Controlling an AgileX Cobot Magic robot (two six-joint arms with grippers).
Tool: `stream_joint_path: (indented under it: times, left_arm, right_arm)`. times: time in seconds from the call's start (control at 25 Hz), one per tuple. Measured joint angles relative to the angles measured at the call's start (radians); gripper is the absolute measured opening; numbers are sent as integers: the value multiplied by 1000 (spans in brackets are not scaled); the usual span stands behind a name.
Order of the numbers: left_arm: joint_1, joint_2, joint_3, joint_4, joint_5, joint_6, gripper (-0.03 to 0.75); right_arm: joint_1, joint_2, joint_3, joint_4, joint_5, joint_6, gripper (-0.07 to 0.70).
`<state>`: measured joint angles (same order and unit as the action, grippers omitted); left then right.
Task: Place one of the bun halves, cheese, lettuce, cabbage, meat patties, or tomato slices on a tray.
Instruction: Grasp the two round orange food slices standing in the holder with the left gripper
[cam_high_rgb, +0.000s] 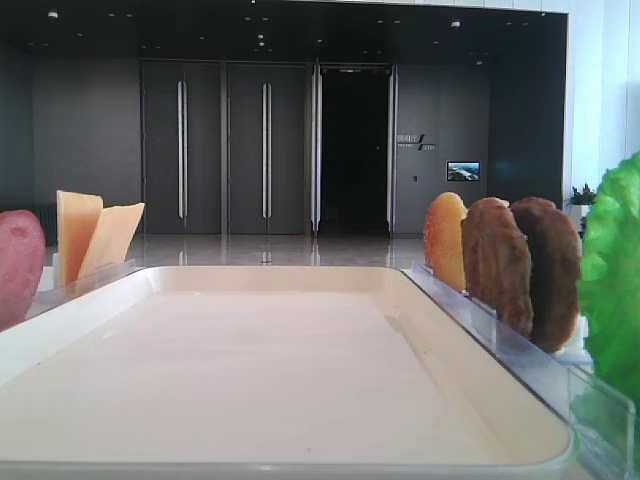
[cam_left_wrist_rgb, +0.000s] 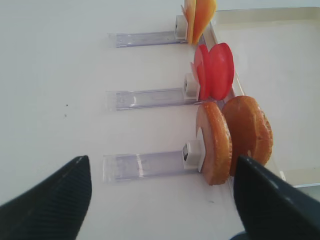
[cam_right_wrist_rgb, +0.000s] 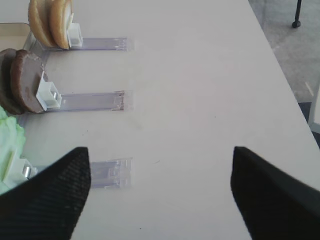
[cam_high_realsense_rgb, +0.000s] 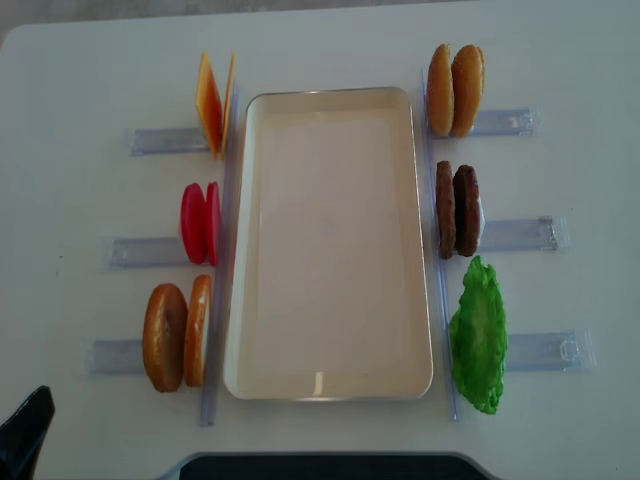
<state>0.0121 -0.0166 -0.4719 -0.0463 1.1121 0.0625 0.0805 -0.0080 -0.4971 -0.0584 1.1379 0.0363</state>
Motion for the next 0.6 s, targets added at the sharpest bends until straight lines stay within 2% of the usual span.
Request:
stream_joint_path:
  times: [0.6]
  left_arm:
    - [0,0,0,0,0,0,692]
  right_arm:
    - [0,0,0,0,0,0,577]
